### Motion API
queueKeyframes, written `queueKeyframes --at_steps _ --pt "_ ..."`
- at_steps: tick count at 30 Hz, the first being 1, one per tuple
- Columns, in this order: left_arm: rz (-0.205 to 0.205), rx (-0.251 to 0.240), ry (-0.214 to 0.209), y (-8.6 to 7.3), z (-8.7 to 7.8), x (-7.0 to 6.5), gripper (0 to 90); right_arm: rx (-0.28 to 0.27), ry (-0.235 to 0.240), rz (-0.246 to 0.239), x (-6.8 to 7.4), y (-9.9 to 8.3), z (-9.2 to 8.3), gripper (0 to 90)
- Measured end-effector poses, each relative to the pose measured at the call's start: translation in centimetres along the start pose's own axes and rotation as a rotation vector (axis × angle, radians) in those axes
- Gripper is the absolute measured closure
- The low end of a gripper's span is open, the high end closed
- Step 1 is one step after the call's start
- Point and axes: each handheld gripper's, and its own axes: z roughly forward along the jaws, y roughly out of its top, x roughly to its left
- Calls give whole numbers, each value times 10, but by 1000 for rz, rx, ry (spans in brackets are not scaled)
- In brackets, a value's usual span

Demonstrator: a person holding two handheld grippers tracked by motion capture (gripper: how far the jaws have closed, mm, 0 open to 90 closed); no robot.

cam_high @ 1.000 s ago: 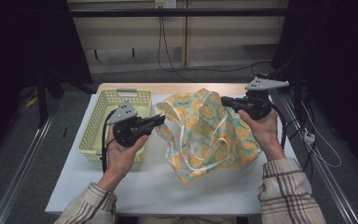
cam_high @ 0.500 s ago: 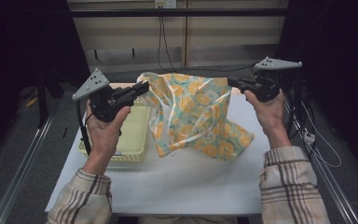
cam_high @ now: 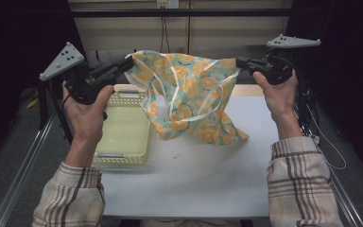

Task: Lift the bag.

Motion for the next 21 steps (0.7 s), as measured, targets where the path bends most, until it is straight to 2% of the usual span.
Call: queueKeyframes --at_steps 2,4,5,14,16,21 --pt "1 -4 14 1 -3 1 900 -4 -7 -6 0 4 0 900" --pt "19 28 34 -4 -1 3 900 5 -14 -4 -1 1 3 900" --pt "15 40 39 -9 0 5 900 19 -22 -6 -3 -2 6 900" --pt "-1 247 44 -69 29 15 893 105 -76 71 -32 -44 30 900" --pt "16 300 55 -80 38 16 891 128 -93 75 -36 -53 34 900" --pt "22 367 55 -104 60 18 889 183 -135 87 -46 -75 47 900"
